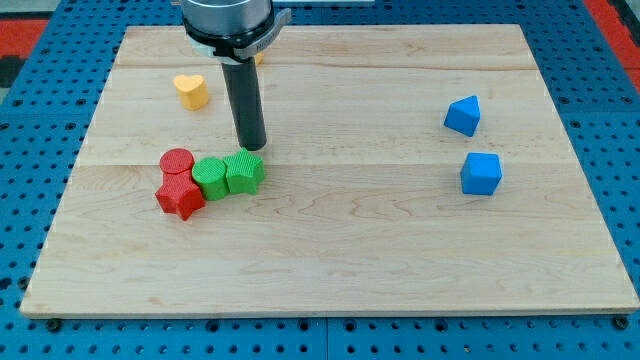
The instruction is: Slightly push the blue cube upwards
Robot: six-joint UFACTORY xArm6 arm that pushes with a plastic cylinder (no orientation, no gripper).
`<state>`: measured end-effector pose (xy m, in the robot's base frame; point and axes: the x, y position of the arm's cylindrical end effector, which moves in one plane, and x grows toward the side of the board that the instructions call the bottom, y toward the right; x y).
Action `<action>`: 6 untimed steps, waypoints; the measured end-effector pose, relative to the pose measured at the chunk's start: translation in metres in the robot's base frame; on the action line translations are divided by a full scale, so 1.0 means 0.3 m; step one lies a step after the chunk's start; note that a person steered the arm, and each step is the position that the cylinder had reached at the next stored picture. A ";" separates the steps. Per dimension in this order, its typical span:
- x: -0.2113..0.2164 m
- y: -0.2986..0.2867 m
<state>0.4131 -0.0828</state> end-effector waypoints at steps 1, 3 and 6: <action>0.000 0.000; 0.000 0.095; 0.014 0.364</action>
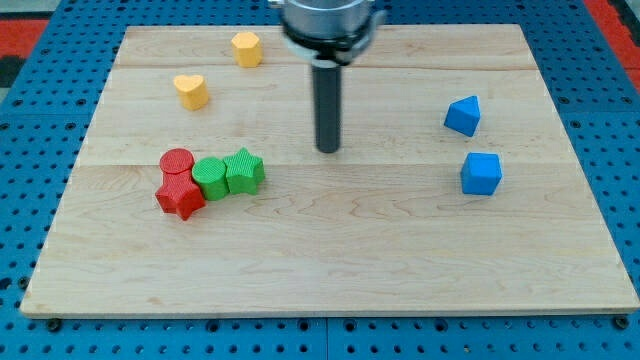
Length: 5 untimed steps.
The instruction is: Slightly push the blue cube upwards
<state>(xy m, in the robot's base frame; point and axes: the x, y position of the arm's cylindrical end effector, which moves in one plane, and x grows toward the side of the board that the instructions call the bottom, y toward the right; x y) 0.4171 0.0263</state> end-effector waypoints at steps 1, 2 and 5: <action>-0.001 0.053; 0.035 0.096; 0.238 0.443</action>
